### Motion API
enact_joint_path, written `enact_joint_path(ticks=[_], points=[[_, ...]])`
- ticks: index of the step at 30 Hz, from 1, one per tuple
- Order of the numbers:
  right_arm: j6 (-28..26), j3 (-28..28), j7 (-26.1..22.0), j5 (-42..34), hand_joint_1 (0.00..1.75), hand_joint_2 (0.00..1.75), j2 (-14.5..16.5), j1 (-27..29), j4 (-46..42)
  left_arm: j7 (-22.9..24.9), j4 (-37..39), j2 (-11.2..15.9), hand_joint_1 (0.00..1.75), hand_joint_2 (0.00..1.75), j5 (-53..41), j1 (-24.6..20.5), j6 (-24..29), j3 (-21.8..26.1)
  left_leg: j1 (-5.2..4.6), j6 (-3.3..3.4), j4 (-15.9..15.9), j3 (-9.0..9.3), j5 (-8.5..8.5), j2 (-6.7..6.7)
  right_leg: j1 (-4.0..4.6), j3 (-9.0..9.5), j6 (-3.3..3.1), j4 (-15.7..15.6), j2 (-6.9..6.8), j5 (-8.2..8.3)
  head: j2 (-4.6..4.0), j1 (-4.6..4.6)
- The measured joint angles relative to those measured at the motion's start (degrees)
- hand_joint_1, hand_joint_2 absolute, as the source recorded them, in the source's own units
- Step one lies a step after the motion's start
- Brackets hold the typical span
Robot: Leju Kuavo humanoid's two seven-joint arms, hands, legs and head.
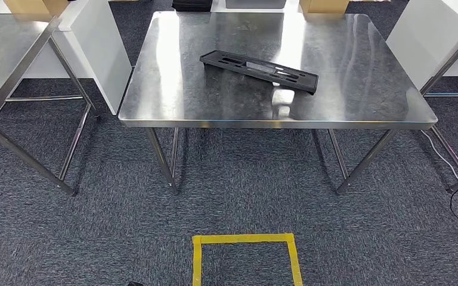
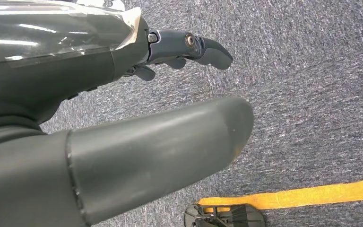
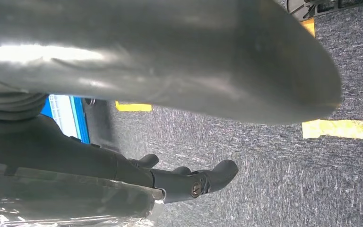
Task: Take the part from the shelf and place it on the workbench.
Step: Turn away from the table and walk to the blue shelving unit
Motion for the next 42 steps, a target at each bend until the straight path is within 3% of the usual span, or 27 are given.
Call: enact_joint_path(ticks=[4, 7, 8, 9, 11, 13, 14, 15, 17, 19, 21, 23, 25, 27, 28, 29, 30, 33, 35, 37, 39, 42], points=[[0.00, 0.00, 0.00, 0.00, 0.00, 0.00, 0.02, 0.00, 0.00, 0.00, 0.00, 0.01, 0.00, 0.00, 0.00, 0.00, 0.00, 0.00, -0.12, 0.07, 0.13, -0.04, -0.03, -0.01, -0.11, 0.04, 0.17, -0.15, 0.00, 0.12, 0.00, 0.00], [0.00, 0.00, 0.00, 0.06, 0.00, 0.00, 0.19, -0.05, 0.02, -0.01, 0.00, 0.03, 0.00, 0.00, -0.01, -0.08, 0.08, 0.00, -0.01, 0.87, -0.39, 0.10, 0.40, 0.00, -0.62, 0.09, 0.96, -0.51, -0.03, 0.42, 0.00, -0.15], [0.00, 0.00, 0.00, 0.10, 0.00, 0.00, 0.23, -0.09, 0.02, -0.01, 0.00, 0.01, 0.00, 0.00, -0.03, -0.13, 0.13, 0.00, 0.28, 1.21, -0.95, 0.24, 0.79, 0.05, -0.60, -0.30, 0.86, 0.27, -0.04, -0.19, 0.00, -0.18], [0.01, 0.00, 0.00, 0.14, 0.00, 0.00, 0.24, -0.11, 0.02, -0.01, 0.00, -0.01, 0.00, 0.00, -0.07, -0.18, 0.18, 0.00, 0.52, 1.44, -1.42, 0.31, 1.15, 0.13, -0.47, -1.30, 0.52, 2.39, -0.03, -1.53, 0.00, -0.09], [0.01, 0.00, 0.00, 0.14, 0.00, 0.00, 0.23, -0.08, 0.02, -0.01, 0.01, -0.03, 0.00, 0.00, -0.18, -0.21, 0.20, 0.01, 0.71, 1.62, -1.71, 0.10, 1.48, 0.17, -0.46, -4.86, -0.35, 10.27, -0.03, -5.51, 0.00, 0.11], [0.01, 0.00, 0.02, 0.11, 0.00, 0.00, 0.22, 0.06, 0.02, 0.01, 0.02, -0.02, 0.00, 0.00, -0.30, -0.20, 0.19, 0.01, 0.71, 1.45, -1.67, -0.17, 1.62, 0.10, -0.46, -7.58, -0.35, 16.83, -0.02, -7.95, 0.00, 0.22], [0.01, 0.00, 0.05, 0.13, 0.00, 0.00, 0.21, 0.12, 0.02, 0.01, 0.03, -0.03, 0.00, 0.00, -0.35, -0.19, 0.17, 0.01, 0.73, 1.31, -1.62, -0.24, 1.68, -0.01, -0.48, -7.28, 0.02, 16.86, -0.01, -7.74, 0.00, 0.23], [0.01, 0.01, 0.09, 0.15, 0.00, 0.00, 0.19, 0.15, 0.02, 0.02, 0.04, -0.04, 0.00, 0.00, -0.39, -0.19, 0.16, 0.00, 0.82, 1.10, -1.49, -0.27, 1.69, -0.15, -0.52, -5.61, 0.53, 14.12, -0.01, -6.58, 0.00, 0.24], [0.10, 0.04, 0.23, 0.31, 0.00, 0.00, 0.14, 0.13, 0.02, 0.02, 0.05, -0.07, 0.00, 0.00, -0.38, -0.21, 0.16, 0.01, 0.90, 0.34, -0.77, -0.50, 1.43, -0.50, -0.62, -0.80, 1.25, 5.52, 0.19, -3.77, 0.00, 0.35], [0.54, 0.13, 0.36, 0.54, 0.00, 0.00, -0.04, 0.14, 0.02, -0.08, 0.05, -0.03, 0.00, 0.00, -0.21, -0.22, 0.17, 0.02, 0.78, -0.49, 0.03, -0.82, 1.06, -0.78, -0.45, 1.44, 0.54, 1.01, 0.44, -2.57, 0.00, 0.30], [1.11, 0.25, 0.40, 0.67, 0.00, 0.00, -0.39, 0.18, 0.02, -0.20, 0.05, 0.04, 0.00, 0.00, -0.07, -0.14, 0.19, 0.02, 0.92, -0.99, 0.31, -1.05, 1.05, -0.95, -0.24, 1.38, -0.83, 1.07, 0.40, -2.42, 0.00, 0.09], [1.39, 0.30, 0.43, 0.63, 0.00, 0.00, -0.73, 0.19, 0.01, -0.23, 0.05, 0.14, 0.00, 0.00, -0.05, -0.06, 0.20, 0.02, 1.30, -1.46, 1.24, -1.57, 0.33, -0.85, -0.30, 1.43, -1.75, 1.16, 0.20, -2.06, 0.00, -0.03], [1.45, 0.31, 0.44, 0.48, 0.00, 0.00, -0.99, 0.21, 0.00, -0.23, 0.05, 0.20, 0.00, 0.00, -0.06, -0.06, 0.19, 0.01, 1.47, -2.00, 5.94, -3.68, -2.94, -0.39, -0.25, 1.17, -2.32, 1.13, -0.01, -1.75, 0.00, -0.22], [1.45, 0.31, 0.44, 0.34, 0.00, 0.00, -1.16, 0.29, 0.00, -0.23, 0.06, 0.20, 0.00, 0.00, -0.07, -0.07, 0.17, 0.00, 1.47, -2.33, 13.97, -7.32, -7.07, -0.05, 0.10, 0.77, -2.62, 1.15, -0.26, -1.59, 0.00, -0.36], [1.44, 0.31, 0.45, 0.30, 0.00, 0.00, -1.20, 0.35, 0.00, -0.23, 0.06, 0.20, 0.00, 0.00, -0.07, -0.06, 0.17, 0.01, 1.47, -2.29, 16.82, -8.63, -8.02, 0.00, 0.31, 0.62, -2.71, 1.16, -0.41, -1.54, 0.00, -0.37], [1.42, 0.31, 0.48, 0.27, 0.00, 0.00, -1.22, 0.40, 0.00, -0.23, 0.07, 0.20, 0.00, 0.00, -0.10, -0.04, 0.17, 0.01, 1.43, -2.07, 17.66, -8.96, -7.83, 0.02, 0.56, 0.54, -2.76, 1.17, -0.56, -1.51, 0.00, -0.38], [1.39, 0.31, 0.51, 0.25, 0.00, 0.00, -1.25, 0.44, 0.00, -0.23, 0.07, 0.20, 0.00, 0.00, -0.14, -0.04, 0.17, 0.02, 1.35, -1.67, 16.07, -8.04, -6.53, 0.04, 0.81, 0.54, -2.77, 1.17, -0.68, -1.50, 0.00, -0.39], [1.25, 0.31, 0.55, 0.24, 0.00, 0.00, -1.10, 0.43, 0.05, -0.25, 0.03, 0.43, 0.00, 0.00, -0.35, -0.21, 0.18, 0.02, 0.37, 0.76, 4.18, -1.54, -1.48, 1.02, 1.42, 0.77, -2.76, 1.13, -1.02, -1.50, 0.00, -0.22], [1.18, 0.31, 0.60, 0.24, 0.00, 0.00, -1.02, 0.43, 0.09, -0.37, -0.01, 0.60, 0.00, 0.00, -0.44, -0.38, 0.19, 0.01, -0.39, 1.76, 0.81, 0.12, -0.81, 1.72, 1.38, 0.73, -2.69, 1.10, -1.44, -1.48, 0.00, -0.10], [1.15, 0.33, 0.68, 0.25, 0.00, 0.00, -0.98, 0.40, 0.10, -0.49, -0.01, 0.52, 0.00, 0.00, -0.48, -0.41, 0.19, 0.00, -0.54, 2.01, 0.07, 0.29, -0.30, 1.48, 1.44, 0.75, -2.42, 0.94, -1.85, -1.37, 0.00, -0.16], [1.11, 0.36, 0.75, 0.29, 0.00, 0.00, -1.00, 0.37, 0.10, -0.52, -0.01, 0.44, 0.00, 0.00, -0.50, -0.43, 0.19, 0.01, -0.15, 2.17, -1.42, 0.82, 0.70, 1.22, 1.57, 0.07, -2.17, 2.27, -1.46, -2.27, 0.00, -0.10], [1.09, 0.37, 0.77, 0.33, 0.00, 0.00, -1.27, 0.45, 0.11, -0.56, 0.00, 0.30, 0.00, 0.00, -0.50, -0.49, 0.16, 0.02, 0.20, 2.13, -2.34, 0.73, 1.56, 0.85, 1.00, -4.43, -2.04, 12.00, -0.44, -6.90, 0.00, 0.14]])
